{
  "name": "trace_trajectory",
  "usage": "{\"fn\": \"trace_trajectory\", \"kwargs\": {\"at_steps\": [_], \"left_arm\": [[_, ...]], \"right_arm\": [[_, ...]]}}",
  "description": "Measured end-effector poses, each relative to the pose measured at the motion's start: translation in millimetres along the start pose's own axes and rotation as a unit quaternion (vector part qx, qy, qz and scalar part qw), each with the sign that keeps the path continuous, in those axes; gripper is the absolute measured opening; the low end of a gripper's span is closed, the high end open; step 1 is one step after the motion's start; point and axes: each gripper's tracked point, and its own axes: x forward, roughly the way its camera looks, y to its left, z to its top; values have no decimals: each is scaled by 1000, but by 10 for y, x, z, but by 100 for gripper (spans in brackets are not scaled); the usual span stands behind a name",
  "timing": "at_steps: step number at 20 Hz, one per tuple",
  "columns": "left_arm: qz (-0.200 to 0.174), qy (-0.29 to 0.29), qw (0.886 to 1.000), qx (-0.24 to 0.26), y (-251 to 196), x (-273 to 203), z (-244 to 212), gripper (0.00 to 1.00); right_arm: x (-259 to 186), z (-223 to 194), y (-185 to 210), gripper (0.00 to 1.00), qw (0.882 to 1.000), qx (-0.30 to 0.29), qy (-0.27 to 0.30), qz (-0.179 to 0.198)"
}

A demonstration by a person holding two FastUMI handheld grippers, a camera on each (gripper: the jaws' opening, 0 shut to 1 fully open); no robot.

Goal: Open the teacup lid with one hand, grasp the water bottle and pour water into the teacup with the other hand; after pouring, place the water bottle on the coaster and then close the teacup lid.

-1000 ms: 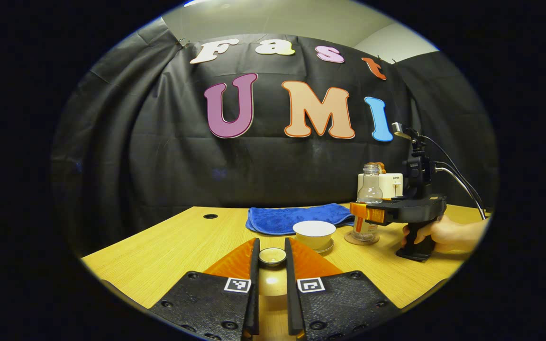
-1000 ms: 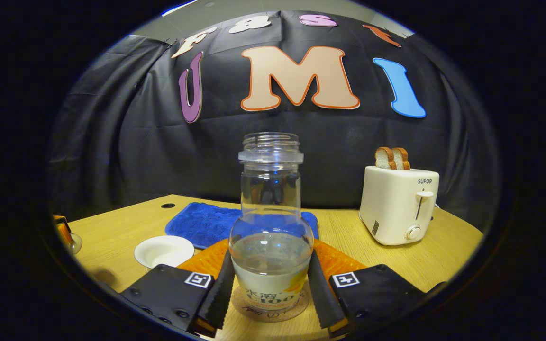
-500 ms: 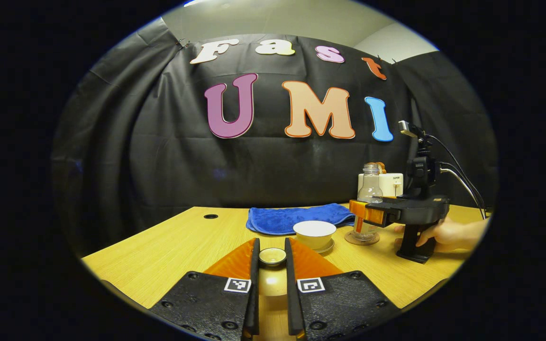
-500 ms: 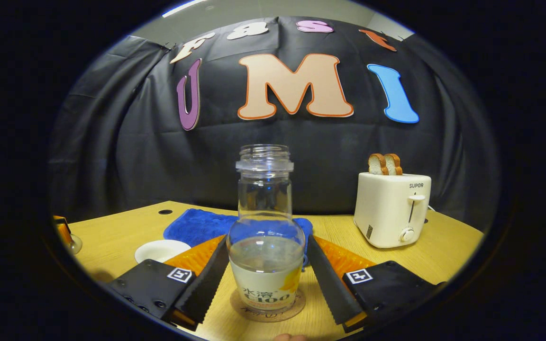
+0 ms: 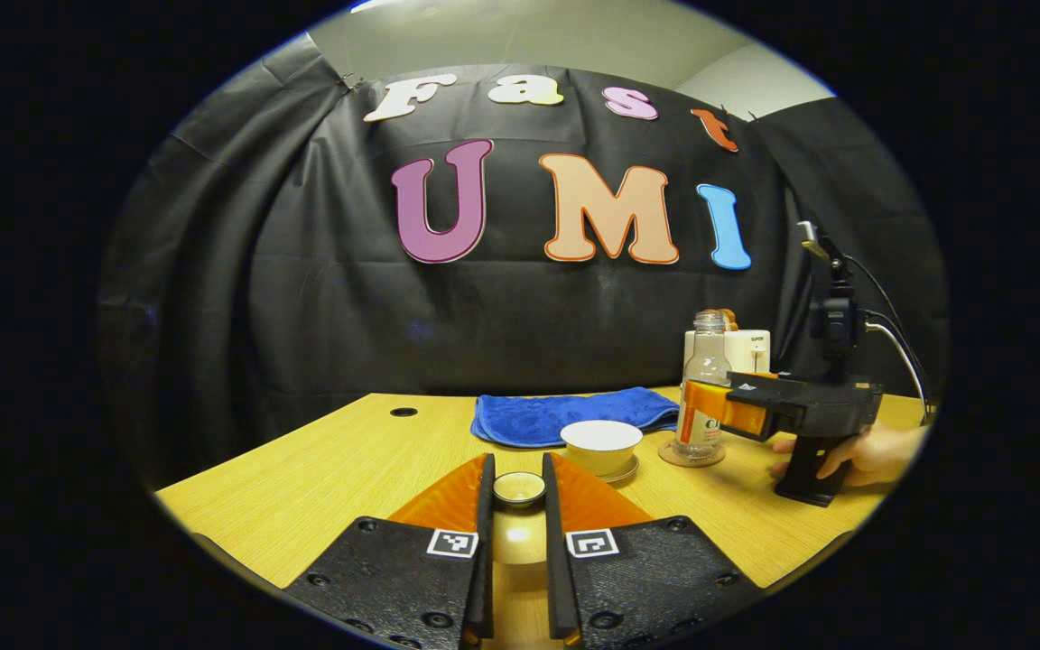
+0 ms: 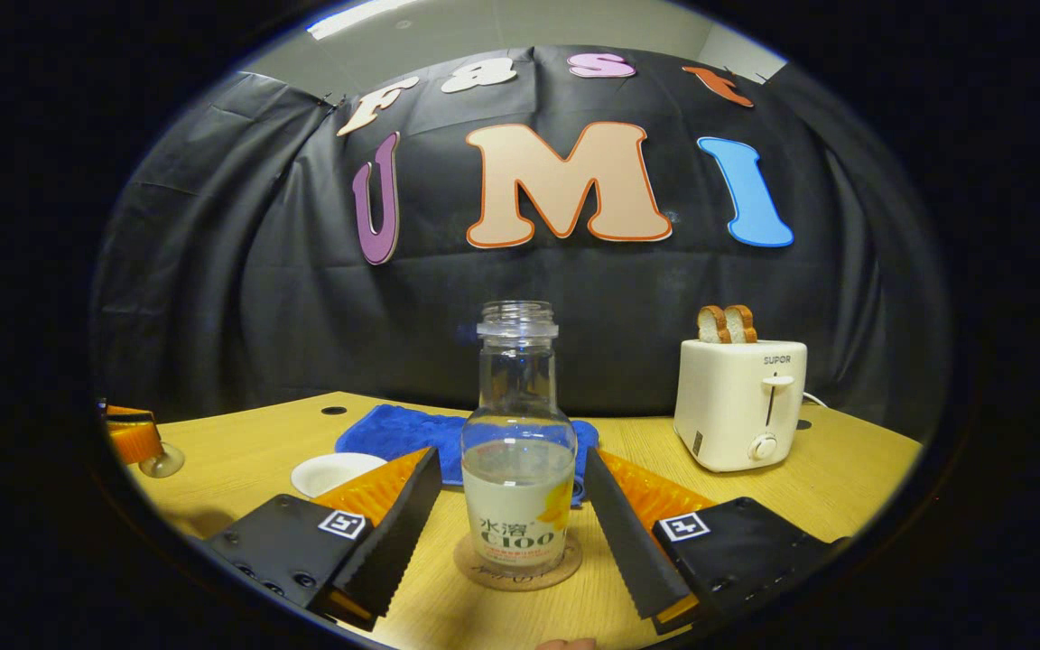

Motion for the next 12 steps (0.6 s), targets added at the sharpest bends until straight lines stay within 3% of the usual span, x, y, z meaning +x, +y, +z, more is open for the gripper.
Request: {"fn": "trace_trajectory", "kwargs": {"at_steps": [1, 3, 6, 7, 9, 10, 11, 12], "left_arm": [[1, 0, 1000, 0, 0, 1, -1, 21], [3, 0, 1000, 0, 1, 5, -3, 21], [-1, -1, 1000, 0, -7, 36, -3, 21], [-7, -3, 1000, 1, -32, 59, -17, 21], [-39, -3, 999, 0, -213, 273, 2, 21], [-56, 0, 998, 2, -317, 402, 5, 21], [-64, 1, 998, 1, -360, 498, -7, 21], [-67, 1, 998, 2, -393, 607, 0, 21]], "right_arm": [[-100, 17, -21, 96, 1000, 0, -2, -1], [-350, 33, -91, 100, 1000, 0, -4, -5], [-750, 62, -220, 95, 1000, 1, -6, -3], [-875, 60, -273, 100, 1000, 1, -6, 0], [-1083, 80, -425, 100, 1000, 2, -8, -1], [-1154, 93, -534, 95, 1000, 3, -9, -9], [-1230, 90, -613, 100, 1000, 2, -9, -14], [-1282, 92, -680, 96, 1000, 3, -9, -16]]}}
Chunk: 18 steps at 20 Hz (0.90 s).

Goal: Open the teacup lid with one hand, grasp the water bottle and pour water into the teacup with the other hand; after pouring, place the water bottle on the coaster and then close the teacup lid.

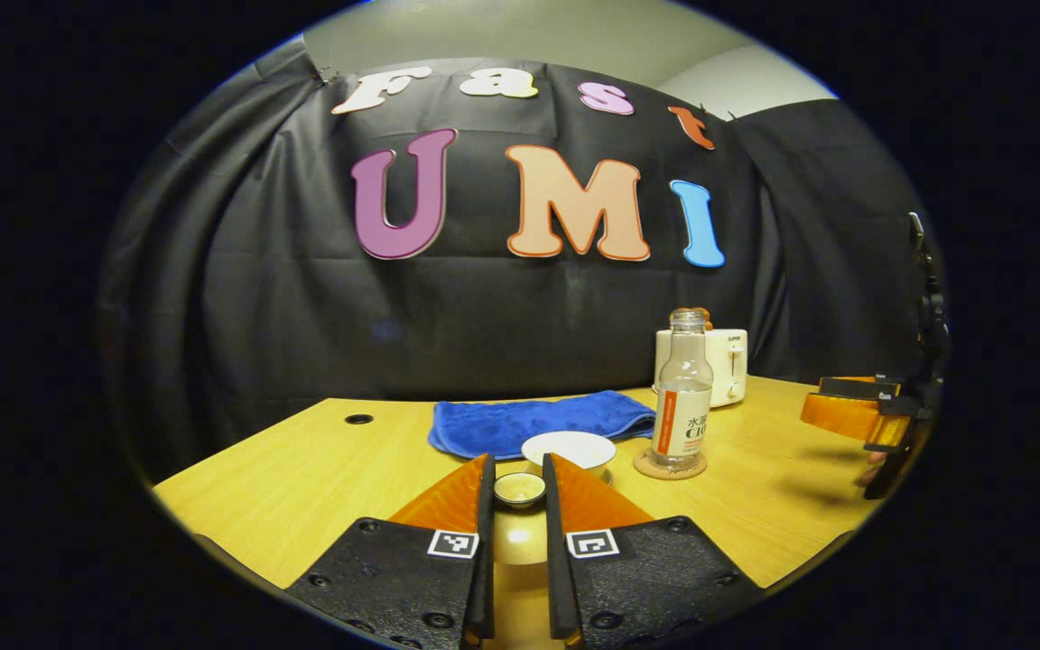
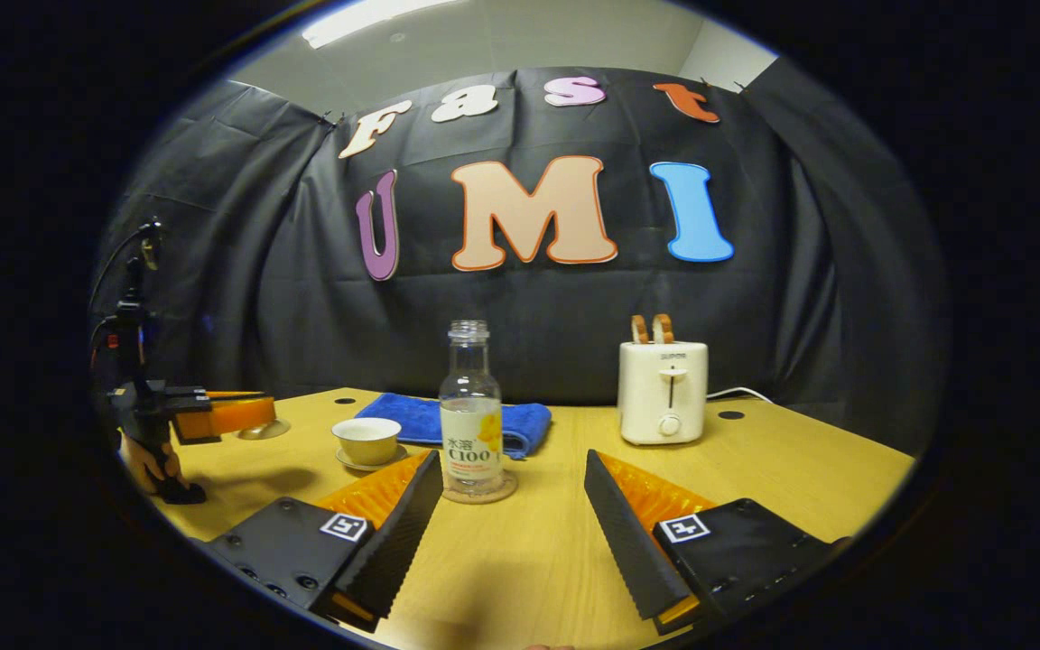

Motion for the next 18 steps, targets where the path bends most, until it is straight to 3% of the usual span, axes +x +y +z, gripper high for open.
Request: {"fn": "trace_trajectory", "kwargs": {"at_steps": [1, 3, 5, 6, 10, 18], "left_arm": [[-2, 0, 1000, 1, -16, 99, -11, 21], [-7, 0, 1000, 1, -89, 310, -16, 21], [-9, 0, 1000, 1, -147, 503, -16, 19], [-11, 2, 1000, 1, -182, 588, -24, 20], [-10, 3, 1000, 3, -269, 844, -24, 21], [8, 31, 999, 27, -277, 962, -107, 21]], "right_arm": [[-54, 9, -53, 100, 1000, 0, 0, -2], [-123, 13, -168, 95, 1000, 0, 0, -8], [-169, 14, -245, 100, 1000, 0, 0, -12], [-183, 19, -281, 96, 1000, 0, -1, -15], [-217, 23, -325, 96, 1000, -1, -1, -20], [-224, 31, -351, 96, 1000, -1, -1, -22]]}}
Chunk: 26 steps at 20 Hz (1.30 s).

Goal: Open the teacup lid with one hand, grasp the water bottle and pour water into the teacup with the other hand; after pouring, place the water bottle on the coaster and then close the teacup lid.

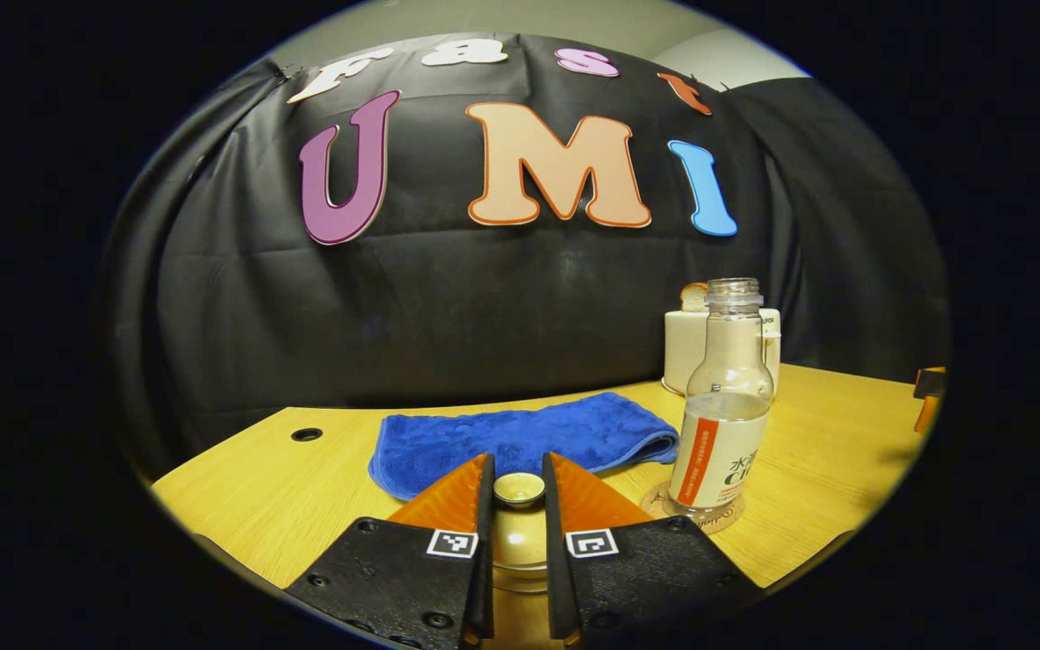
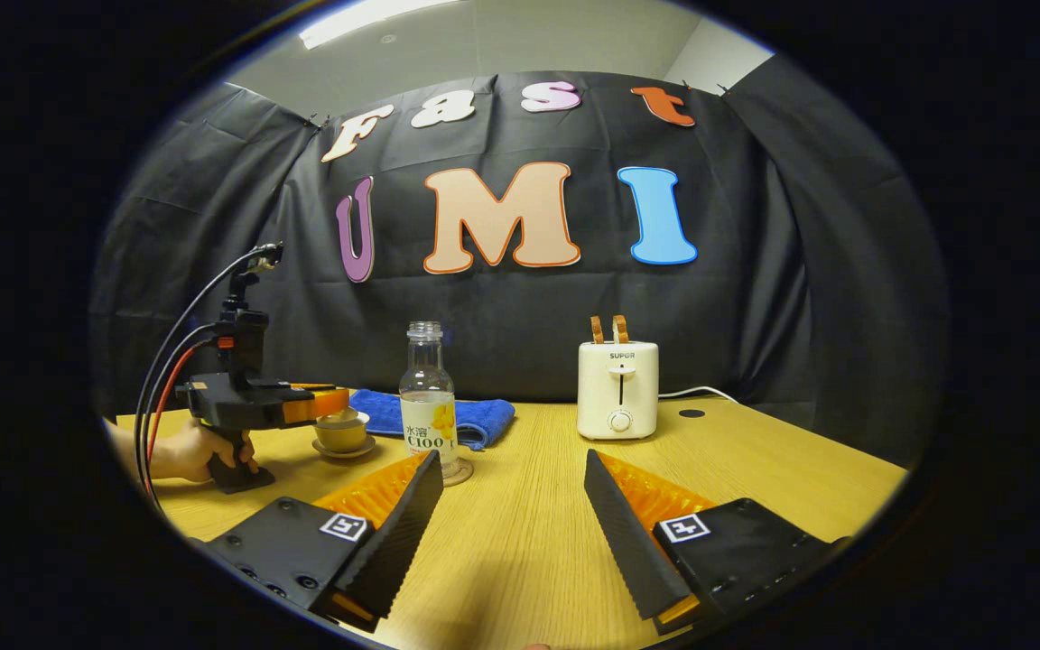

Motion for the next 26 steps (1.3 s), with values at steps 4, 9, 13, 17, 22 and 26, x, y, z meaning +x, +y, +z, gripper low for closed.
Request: {"fn": "trace_trajectory", "kwargs": {"at_steps": [4, 9, 13, 17, 22, 26], "left_arm": [[2, 31, 999, 27, -36, 41, -88, 21], [5, 45, 998, 41, -46, 54, -122, 21], [5, 51, 998, 46, -59, 47, -136, 22], [-8, 25, 999, 35, -83, 3, -50, 39], [24, -17, 999, 32, 13, -134, 82, 77], [33, -19, 999, 23, -18, -396, 72, 89]], "right_arm": [[7, -3, -1, 96, 1000, 0, 0, 0], [-4, -7, -8, 96, 1000, 0, 0, 1], [2, 4, -14, 96, 1000, 0, 1, 2], [-30, 7, -22, 96, 1000, 0, 0, 3], [-31, 5, -21, 100, 1000, 0, 0, 3], [-44, 8, -37, 98, 1000, 0, 0, -1]]}}
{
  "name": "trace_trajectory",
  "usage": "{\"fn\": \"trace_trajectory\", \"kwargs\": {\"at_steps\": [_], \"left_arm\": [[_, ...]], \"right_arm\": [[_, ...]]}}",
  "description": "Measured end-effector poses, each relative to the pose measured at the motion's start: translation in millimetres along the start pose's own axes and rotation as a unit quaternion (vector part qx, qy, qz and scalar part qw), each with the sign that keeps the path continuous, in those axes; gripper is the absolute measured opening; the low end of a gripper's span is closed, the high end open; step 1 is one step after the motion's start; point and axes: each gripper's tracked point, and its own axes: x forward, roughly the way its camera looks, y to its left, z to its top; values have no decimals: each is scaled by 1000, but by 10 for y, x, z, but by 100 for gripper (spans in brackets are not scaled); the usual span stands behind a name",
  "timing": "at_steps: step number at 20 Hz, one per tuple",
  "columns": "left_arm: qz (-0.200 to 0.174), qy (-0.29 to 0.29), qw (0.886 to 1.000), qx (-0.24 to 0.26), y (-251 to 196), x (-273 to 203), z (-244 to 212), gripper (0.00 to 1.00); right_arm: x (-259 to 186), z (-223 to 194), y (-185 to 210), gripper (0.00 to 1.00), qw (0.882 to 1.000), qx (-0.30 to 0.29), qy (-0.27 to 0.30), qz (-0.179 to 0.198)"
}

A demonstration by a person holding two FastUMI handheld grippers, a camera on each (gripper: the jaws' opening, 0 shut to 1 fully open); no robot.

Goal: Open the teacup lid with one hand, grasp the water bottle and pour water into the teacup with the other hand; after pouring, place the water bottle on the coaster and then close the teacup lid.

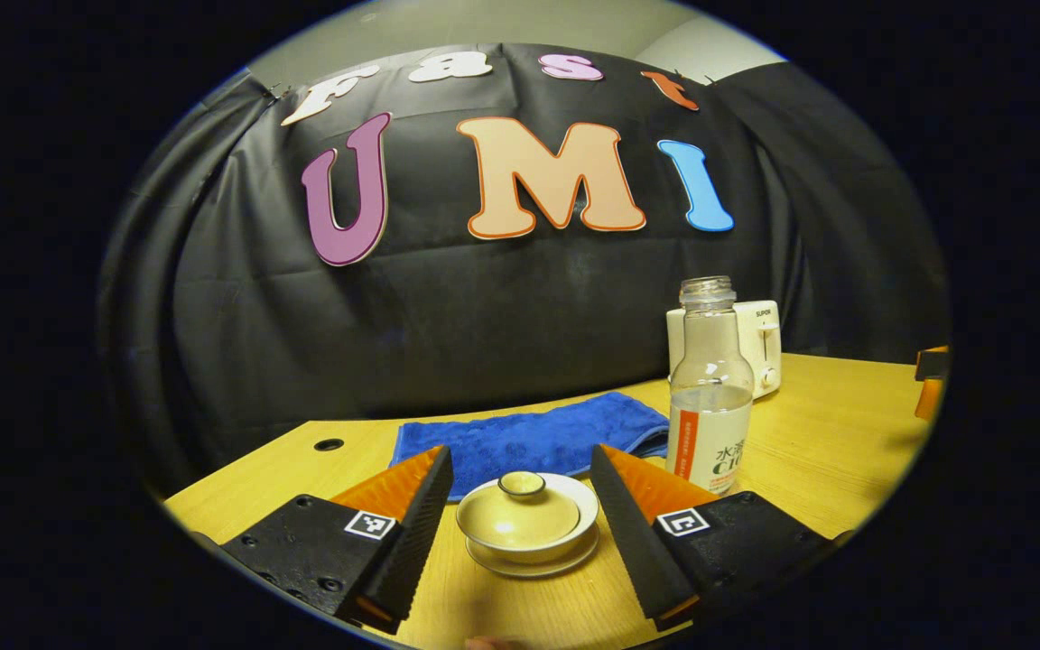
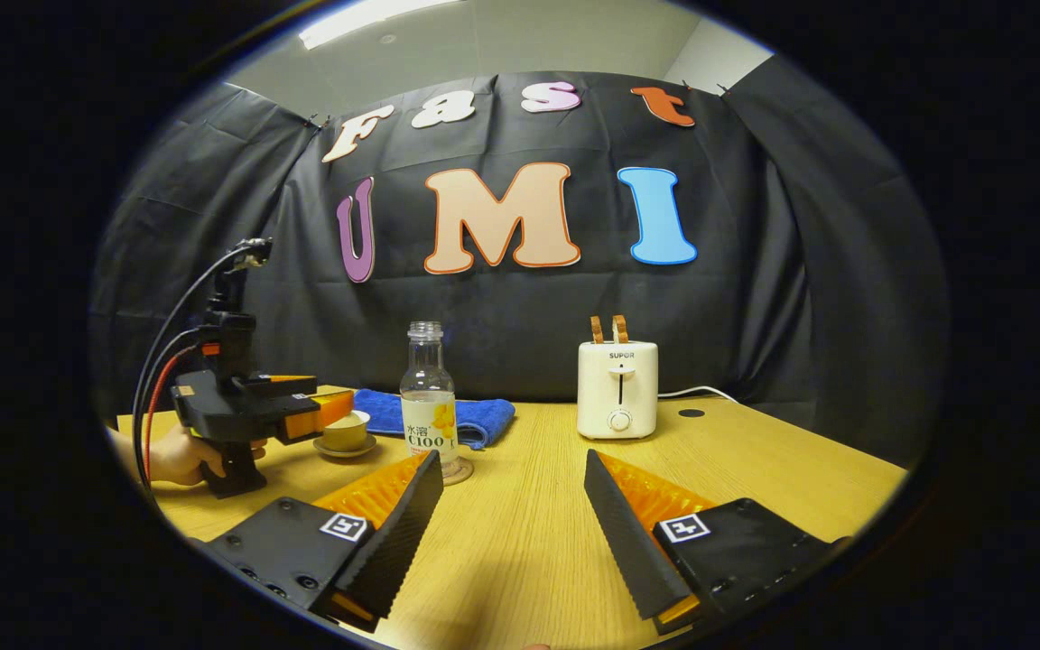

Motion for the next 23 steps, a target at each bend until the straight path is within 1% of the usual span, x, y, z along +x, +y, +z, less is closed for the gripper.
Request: {"fn": "trace_trajectory", "kwargs": {"at_steps": [1, 3, 4, 5, 6, 7, 11, 13, 15, 19, 20, 22, 23], "left_arm": [[0, -1, 1000, -4, -23, -85, -6, 93], [4, -5, 1000, -23, -26, -306, 1, 94], [5, -7, 999, -39, -31, -433, 5, 100], [8, -11, 998, -55, -15, -545, 11, 96], [12, -9, 998, -54, -16, -646, 31, 96], [16, -9, 998, -54, -1, -776, 10, 96], [20, -10, 998, -55, -85, -1163, 17, 96], [11, -12, 998, -53, -208, -1321, 37, 96], [5, -11, 998, -53, -287, -1448, 46, 96], [23, -11, 998, -53, -290, -1643, 58, 96], [20, -11, 998, -52, -314, -1664, 59, 96], [14, -10, 998, -52, -353, -1672, 54, 96], [15, -9, 998, -52, -335, -1673, 46, 97]], "right_arm": [[2, 1, -4, 96, 1000, 0, 0, 0], [9, 10, 1, 98, 1000, 0, 0, 0], [7, 5, 1, 99, 1000, 0, 0, -1], [9, 4, -7, 100, 1000, 0, 0, -3], [4, -2, -21, 100, 1000, 0, -1, -5], [-6, -3, -16, 96, 1000, -1, 0, -6], [-35, 1, -14, 96, 1000, -1, -1, -9], [-81, 0, -1, 96, 1000, -1, -1, -10], [-110, 4, 13, 96, 1000, -1, -1, -10], [-223, 6, 20, 96, 1000, -1, -2, -14], [-256, 9, 49, 100, 1000, 0, -1, -9], [-308, 12, 83, 96, 1000, 0, -2, -4], [-322, 14, 72, 96, 1000, 0, -2, -5]]}}
